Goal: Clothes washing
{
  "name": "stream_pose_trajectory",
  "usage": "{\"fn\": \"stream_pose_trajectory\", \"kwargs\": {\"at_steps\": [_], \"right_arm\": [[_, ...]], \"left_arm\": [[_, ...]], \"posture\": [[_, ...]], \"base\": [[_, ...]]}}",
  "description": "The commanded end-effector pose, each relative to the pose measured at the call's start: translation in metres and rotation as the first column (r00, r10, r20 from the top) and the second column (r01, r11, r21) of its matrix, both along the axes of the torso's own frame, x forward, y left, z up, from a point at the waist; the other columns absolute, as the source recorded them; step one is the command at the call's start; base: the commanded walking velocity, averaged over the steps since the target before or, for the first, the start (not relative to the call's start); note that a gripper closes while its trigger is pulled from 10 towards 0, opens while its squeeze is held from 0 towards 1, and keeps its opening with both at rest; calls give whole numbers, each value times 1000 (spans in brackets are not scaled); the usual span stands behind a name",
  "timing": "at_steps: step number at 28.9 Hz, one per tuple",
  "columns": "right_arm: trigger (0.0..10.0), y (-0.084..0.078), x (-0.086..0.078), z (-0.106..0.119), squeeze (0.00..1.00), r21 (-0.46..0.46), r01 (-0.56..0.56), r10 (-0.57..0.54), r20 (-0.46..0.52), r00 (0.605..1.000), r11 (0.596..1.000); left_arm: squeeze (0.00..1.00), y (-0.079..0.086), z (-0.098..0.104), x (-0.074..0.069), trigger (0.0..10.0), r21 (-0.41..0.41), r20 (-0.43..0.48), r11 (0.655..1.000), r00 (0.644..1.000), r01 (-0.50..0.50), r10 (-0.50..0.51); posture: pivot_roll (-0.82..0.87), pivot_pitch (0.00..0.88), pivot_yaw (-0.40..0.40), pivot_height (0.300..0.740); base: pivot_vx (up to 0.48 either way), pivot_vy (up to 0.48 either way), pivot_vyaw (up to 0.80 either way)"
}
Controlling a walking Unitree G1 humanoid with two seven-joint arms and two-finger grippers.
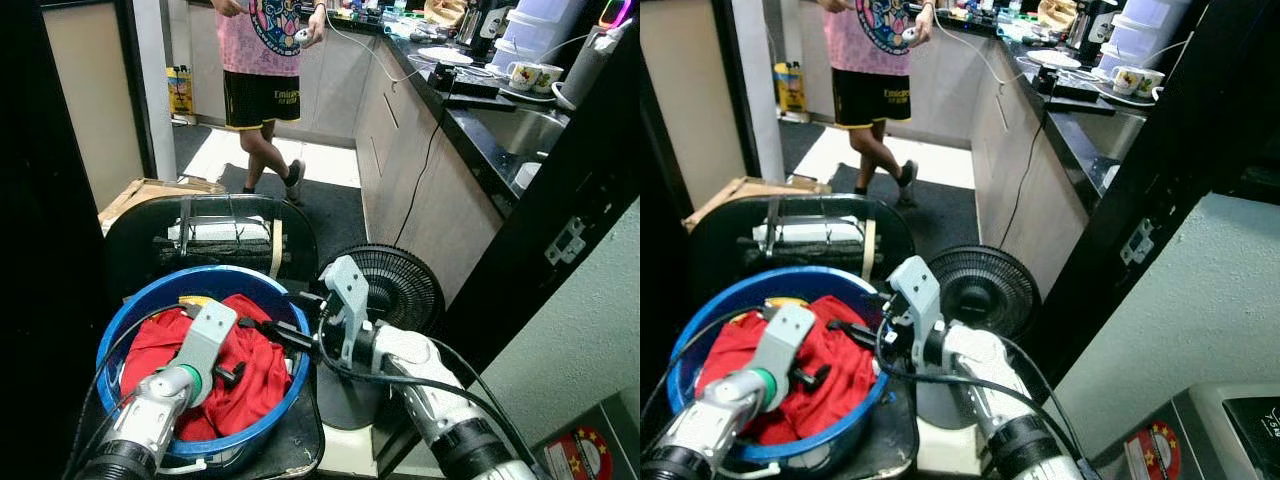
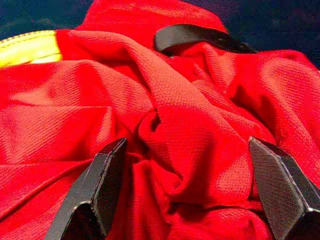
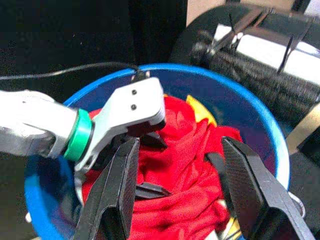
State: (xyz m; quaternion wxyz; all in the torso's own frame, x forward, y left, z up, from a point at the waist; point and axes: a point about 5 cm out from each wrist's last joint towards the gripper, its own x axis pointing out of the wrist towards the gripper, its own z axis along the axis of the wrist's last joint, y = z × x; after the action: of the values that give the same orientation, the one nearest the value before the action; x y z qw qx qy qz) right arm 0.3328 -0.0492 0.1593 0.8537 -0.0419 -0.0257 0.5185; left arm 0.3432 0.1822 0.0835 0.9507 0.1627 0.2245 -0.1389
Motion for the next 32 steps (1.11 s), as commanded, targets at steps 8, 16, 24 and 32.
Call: {"fn": "stream_pose_trajectory", "kwargs": {"at_steps": [8, 16, 24, 32], "right_arm": [[10000, -16, -5, -14, 0, -38, 32, -33, -26, 999, 999], [10000, -16, -4, -9, 0, -27, 23, -24, -14, 1000, 999], [10000, -14, -3, -7, 0, -23, 24, -24, -10, 1000, 999], [10000, -12, -2, -2, 0, 8, 6, -6, 0, 1000, 1000]], "left_arm": [[0, -11, -26, -10, 10000, 40, -170, 997, 984, 65, -57], [0, -19, -31, -14, 0, -43, -235, 996, 968, 75, -83], [0, -20, -33, -16, 0, -62, -244, 995, 965, 79, -92], [0, -21, -36, -20, 0, -103, -254, 991, 961, 82, -106]], "posture": [[-34, 72, -89, 740], [-28, 53, -84, 740], [-28, 40, -79, 740], [-21, 22, -70, 740]], "base": [[0, 0, 0], [0, 0, 0], [0, 0, 0], [0, 0, 0]]}}
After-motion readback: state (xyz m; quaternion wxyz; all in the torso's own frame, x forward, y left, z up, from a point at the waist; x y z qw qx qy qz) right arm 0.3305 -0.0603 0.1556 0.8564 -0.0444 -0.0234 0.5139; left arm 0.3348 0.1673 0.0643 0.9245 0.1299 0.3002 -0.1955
